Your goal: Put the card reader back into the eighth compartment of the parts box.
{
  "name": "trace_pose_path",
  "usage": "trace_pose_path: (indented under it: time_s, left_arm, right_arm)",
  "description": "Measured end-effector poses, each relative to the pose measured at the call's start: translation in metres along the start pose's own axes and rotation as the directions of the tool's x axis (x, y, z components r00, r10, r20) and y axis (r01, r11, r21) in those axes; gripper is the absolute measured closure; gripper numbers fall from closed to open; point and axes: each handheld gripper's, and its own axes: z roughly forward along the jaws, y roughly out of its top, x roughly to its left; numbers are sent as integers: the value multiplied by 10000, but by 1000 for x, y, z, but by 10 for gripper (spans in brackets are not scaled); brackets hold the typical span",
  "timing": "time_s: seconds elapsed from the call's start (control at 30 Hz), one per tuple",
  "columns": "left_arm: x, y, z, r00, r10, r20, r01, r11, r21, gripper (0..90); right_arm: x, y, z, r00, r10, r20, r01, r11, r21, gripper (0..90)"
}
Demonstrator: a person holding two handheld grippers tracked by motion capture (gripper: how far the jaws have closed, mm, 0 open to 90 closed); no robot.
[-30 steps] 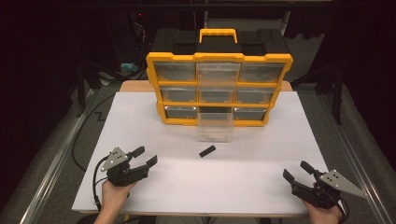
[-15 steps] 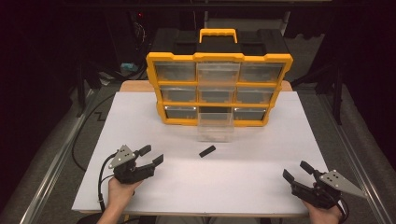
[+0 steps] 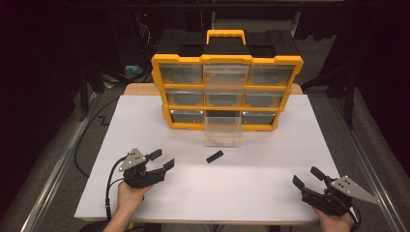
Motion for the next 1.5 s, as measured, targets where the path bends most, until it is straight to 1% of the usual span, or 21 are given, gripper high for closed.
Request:
trace_pose_path:
  time_s: [0.13, 0.33, 0.77, 1.13, 1.37, 1.47, 1.5]
  left_arm:
    - [-1, 1, 3, 10000, 19, 50, -19, 10000, 18, 354]
    - [-2, 1, 5, 9999, 97, 81, -97, 9999, 60, 357]
    - [-4, 5, 10, 9998, 132, 163, -133, 9999, 89, 357]
    - [-10, 12, 20, 9988, 345, 348, -351, 9992, 176, 360]
    - [-13, 15, 28, 9984, 364, 437, -374, 9991, 220, 363]
    - [-14, 15, 32, 9981, 561, 260, -572, 9975, 411, 363]
    - [-14, 15, 33, 9981, 558, 274, -569, 9975, 429, 363]
  right_arm:
    - [0, 0, 1, 10000, -12, -52, 12, 10000, 7, 244]
    - [0, 0, 0, 10000, -27, -8, 27, 10000, 16, 244]
    - [0, 0, 0, 10000, -80, 7, 80, 10000, -19, 244]
    - [0, 0, 0, 10000, -43, 13, 43, 10000, -19, 245]
    - [0, 0, 0, 10000, -35, -16, 35, 10000, -47, 244]
    - [0, 0, 0, 10000, -21, -39, 21, 10000, -27, 245]
    - [0, 0, -1, 10000, -22, -10, 22, 10000, -15, 244]
